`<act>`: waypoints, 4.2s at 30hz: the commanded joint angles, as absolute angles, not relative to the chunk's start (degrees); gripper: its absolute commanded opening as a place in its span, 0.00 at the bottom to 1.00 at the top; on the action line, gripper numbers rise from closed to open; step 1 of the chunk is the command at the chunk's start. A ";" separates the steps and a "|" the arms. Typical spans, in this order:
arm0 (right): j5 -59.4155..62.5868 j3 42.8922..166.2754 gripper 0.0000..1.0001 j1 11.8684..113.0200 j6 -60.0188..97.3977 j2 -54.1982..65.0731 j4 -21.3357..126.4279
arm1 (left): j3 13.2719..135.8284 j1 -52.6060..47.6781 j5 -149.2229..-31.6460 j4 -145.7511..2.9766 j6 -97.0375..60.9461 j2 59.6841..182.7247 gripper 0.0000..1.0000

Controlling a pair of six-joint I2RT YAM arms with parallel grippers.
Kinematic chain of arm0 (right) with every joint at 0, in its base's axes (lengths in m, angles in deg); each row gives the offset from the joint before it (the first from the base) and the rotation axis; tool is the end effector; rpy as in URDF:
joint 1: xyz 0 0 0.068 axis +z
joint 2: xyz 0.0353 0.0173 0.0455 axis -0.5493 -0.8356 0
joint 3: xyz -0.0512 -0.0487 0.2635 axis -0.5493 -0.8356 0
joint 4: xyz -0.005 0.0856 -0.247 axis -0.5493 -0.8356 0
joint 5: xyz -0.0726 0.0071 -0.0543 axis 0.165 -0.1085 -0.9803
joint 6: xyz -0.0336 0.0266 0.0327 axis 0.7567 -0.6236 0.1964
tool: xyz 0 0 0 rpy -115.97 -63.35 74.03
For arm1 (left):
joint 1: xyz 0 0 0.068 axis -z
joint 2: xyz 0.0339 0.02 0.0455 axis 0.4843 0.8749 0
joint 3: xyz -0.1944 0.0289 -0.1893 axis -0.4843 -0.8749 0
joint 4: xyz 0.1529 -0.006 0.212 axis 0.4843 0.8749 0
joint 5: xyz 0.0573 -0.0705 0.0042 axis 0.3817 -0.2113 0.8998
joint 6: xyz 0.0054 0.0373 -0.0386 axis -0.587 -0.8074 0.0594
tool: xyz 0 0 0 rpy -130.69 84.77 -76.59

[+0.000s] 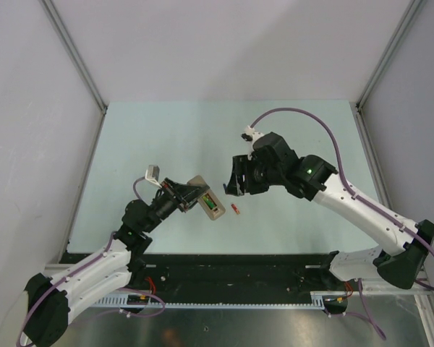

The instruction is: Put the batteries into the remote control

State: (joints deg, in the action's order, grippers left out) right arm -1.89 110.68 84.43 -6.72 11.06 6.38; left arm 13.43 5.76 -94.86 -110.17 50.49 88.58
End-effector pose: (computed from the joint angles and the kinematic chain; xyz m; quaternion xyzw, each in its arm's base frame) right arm 0.1701 0.2148 0.3843 -0.1639 0.8927 0.3028 0.2907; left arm 0.1381 -0.1053 0.2323 -0.1710 0.6270 -0.6761 0.3470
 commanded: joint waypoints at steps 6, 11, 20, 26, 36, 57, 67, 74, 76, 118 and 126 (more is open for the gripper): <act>7.74 106.73 0.59 85.52 -7.63 12.87 18.78 | 15.39 5.31 -98.08 -115.25 50.97 88.34 0.00; 10.90 106.29 0.58 85.53 -8.33 11.99 20.35 | 15.83 5.31 -99.31 -115.95 50.80 88.78 0.00; 10.47 106.20 0.56 85.61 -6.67 10.23 17.55 | 16.18 5.23 -100.72 -117.10 50.88 88.34 0.00; 10.56 106.12 0.55 86.66 -5.96 9.26 17.02 | 16.44 5.23 -100.89 -117.71 50.97 88.69 0.00; 12.22 105.24 0.55 86.76 -6.13 9.44 16.67 | 16.80 5.23 -100.81 -117.97 50.88 88.95 0.00; 25.67 101.46 0.50 84.64 -9.92 8.56 26.16 | 16.44 5.23 -101.33 -118.24 50.97 87.99 0.00; 27.43 100.85 0.40 84.91 -8.95 6.98 25.54 | 17.15 5.23 -101.68 -118.41 51.15 87.46 0.00; 27.78 100.67 0.24 85.17 -8.86 6.62 25.63 | 17.15 5.31 -101.77 -118.50 51.23 87.19 0.00; 27.61 100.58 0.24 85.35 -8.86 6.45 25.63 | 17.15 5.23 -101.51 -118.59 51.23 87.11 0.00; -3.23 120.00 0.47 90.00 -0.69 5.92 -0.99 | 17.85 5.31 -93.69 -114.20 47.28 95.37 0.00; -7.53 122.38 0.43 93.87 0.02 2.41 -5.92 | 19.43 5.31 -92.98 -110.42 44.91 95.02 0.00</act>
State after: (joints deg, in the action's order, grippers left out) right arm -2.35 120.08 92.52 -1.39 4.13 -1.27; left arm 16.36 5.25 -94.23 -110.76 47.23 95.64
